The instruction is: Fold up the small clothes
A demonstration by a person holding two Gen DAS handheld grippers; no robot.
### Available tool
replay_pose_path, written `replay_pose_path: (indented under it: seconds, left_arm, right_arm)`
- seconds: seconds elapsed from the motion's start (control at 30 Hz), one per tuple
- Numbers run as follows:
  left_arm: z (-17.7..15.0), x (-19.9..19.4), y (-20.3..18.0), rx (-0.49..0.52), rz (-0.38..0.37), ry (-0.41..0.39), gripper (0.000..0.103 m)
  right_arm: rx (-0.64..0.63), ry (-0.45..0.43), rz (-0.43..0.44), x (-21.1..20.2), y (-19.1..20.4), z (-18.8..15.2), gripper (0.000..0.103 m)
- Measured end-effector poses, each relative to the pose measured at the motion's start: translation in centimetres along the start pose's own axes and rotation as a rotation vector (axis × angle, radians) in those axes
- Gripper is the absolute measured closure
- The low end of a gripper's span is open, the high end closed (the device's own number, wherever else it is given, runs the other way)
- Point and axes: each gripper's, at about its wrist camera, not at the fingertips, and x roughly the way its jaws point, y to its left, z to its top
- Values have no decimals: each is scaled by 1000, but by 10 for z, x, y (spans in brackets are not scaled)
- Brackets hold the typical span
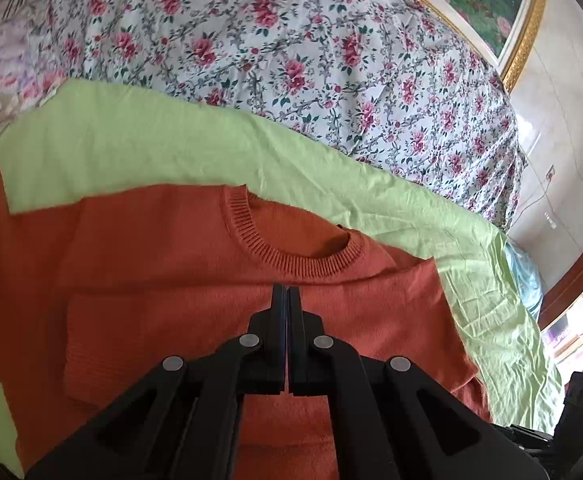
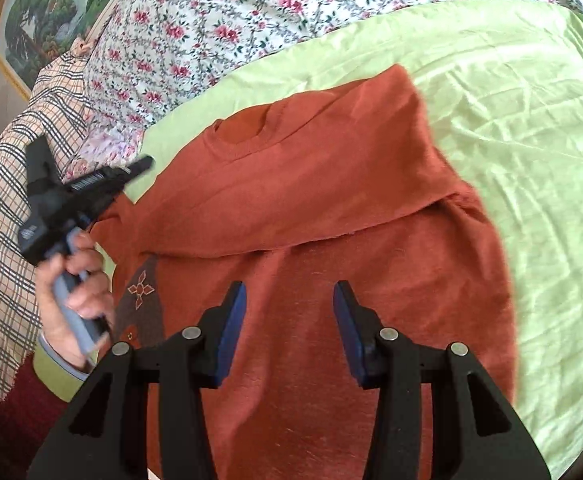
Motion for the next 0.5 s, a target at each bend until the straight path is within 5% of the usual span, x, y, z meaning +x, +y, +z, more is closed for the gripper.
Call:
replay_pose_path:
  seconds: [0.07,0.1,0.17,0.33,0.5]
  left_arm:
    - [-1,-14,19,-41,-2,-14,93]
    - [0,-23,37,-79,11,-21,72]
    - [2,-49,73,-153,72,-76,47]
    - [4,-106,190,-403,226,-160,37]
    - [-3,-144,315,-701,287,-247,36]
  right_arm:
    - [5,-1,-1,-2,-4,-1,56]
    - [7,2,-4,-1,-6,-1,56]
    - [15,13,-4,3,-8,-2,56]
    - [21,47,19,20,-3,-6,56]
    - [1,82,41,40,13,-10,56]
